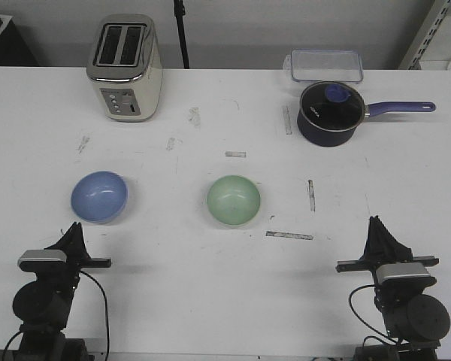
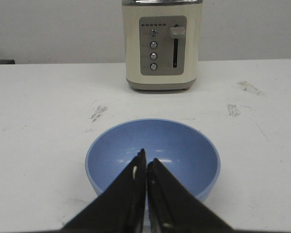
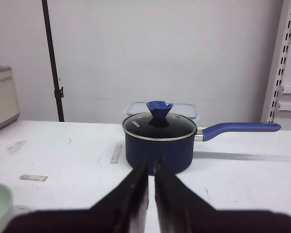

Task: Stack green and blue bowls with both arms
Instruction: 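Move the left gripper forward to the light blue bowl's rim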

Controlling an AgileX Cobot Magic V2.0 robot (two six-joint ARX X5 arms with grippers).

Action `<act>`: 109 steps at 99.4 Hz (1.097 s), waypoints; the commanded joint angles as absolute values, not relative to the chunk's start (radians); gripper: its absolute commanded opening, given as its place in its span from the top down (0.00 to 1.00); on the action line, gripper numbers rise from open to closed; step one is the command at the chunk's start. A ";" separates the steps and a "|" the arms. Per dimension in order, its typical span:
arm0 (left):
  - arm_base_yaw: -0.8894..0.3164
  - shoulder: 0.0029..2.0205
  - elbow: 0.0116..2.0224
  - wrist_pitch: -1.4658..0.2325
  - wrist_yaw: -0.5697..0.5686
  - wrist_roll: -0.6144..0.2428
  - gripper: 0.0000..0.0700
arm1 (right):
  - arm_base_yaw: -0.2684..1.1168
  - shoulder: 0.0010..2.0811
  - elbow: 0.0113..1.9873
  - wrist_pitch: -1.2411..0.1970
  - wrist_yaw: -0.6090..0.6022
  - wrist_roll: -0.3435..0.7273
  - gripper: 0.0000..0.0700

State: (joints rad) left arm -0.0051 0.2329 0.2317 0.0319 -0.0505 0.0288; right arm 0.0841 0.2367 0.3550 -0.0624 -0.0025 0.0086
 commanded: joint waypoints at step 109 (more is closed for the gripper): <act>0.100 1.260 1.135 -0.526 -0.028 -0.344 1.00 | 0.086 0.234 0.359 -0.047 0.000 0.025 0.98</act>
